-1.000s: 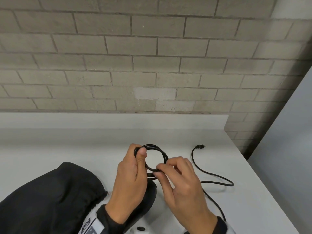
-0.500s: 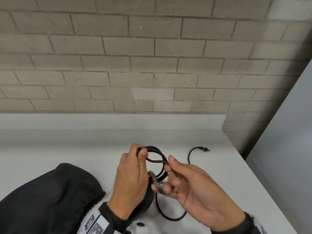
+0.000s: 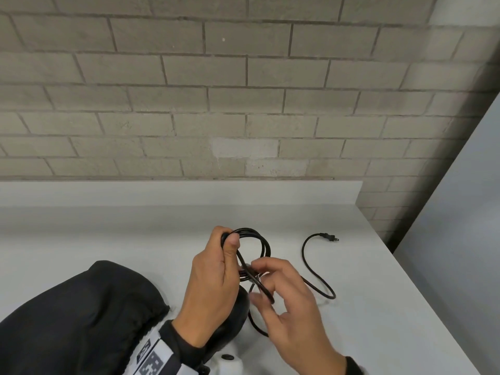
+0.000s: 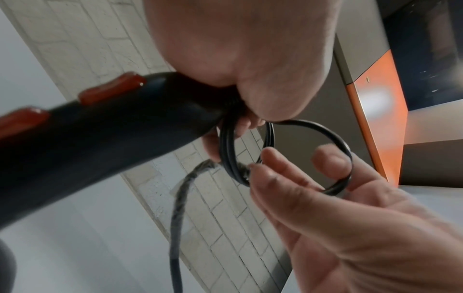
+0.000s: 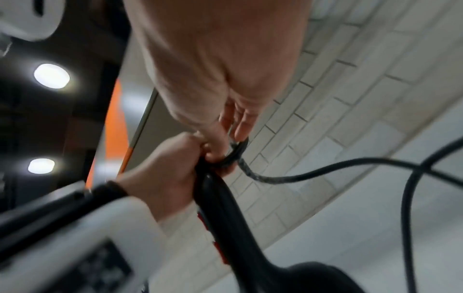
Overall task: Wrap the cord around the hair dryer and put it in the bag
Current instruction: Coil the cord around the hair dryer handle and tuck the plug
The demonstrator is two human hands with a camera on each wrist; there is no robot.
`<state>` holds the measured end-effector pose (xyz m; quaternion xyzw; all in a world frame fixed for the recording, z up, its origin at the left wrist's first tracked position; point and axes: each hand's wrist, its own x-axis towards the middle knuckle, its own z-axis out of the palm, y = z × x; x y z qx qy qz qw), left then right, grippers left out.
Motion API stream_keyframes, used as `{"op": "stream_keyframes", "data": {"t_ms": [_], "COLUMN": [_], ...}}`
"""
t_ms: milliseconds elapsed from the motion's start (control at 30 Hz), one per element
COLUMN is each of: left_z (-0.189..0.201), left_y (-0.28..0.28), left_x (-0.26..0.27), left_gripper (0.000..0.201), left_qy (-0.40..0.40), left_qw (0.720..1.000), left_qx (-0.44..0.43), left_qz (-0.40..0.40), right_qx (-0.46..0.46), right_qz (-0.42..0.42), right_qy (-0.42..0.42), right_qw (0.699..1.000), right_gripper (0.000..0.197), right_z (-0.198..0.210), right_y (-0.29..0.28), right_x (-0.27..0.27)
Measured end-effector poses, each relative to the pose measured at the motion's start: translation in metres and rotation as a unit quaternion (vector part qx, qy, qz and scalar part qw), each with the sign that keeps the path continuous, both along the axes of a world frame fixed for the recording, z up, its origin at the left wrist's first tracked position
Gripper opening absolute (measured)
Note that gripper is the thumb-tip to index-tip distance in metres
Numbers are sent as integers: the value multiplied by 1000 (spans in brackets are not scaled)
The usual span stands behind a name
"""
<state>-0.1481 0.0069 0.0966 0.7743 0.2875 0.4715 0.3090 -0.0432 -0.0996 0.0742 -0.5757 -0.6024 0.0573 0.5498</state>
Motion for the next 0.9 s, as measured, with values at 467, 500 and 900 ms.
{"op": "stream_keyframes", "data": {"t_ms": [467,500,900], "left_z": [0,0,5], "left_y": [1,0,3], "left_x": [0,1,10], "left_gripper": [25,26,23], "left_qy": [-3,-3,-13], "left_qw": [999,999,999], "left_qx": [10,10,-9], "left_qz": [33,32,34], "right_qx": [58,55,-154], "right_qz": [93,123,284], "right_qy": [531,551,620], "right_qw": [840,824,715], "right_gripper": [50,50,34], "right_z": [59,59,60], "right_y": [-20,-21,-29], "right_x": [14,13,3]}}
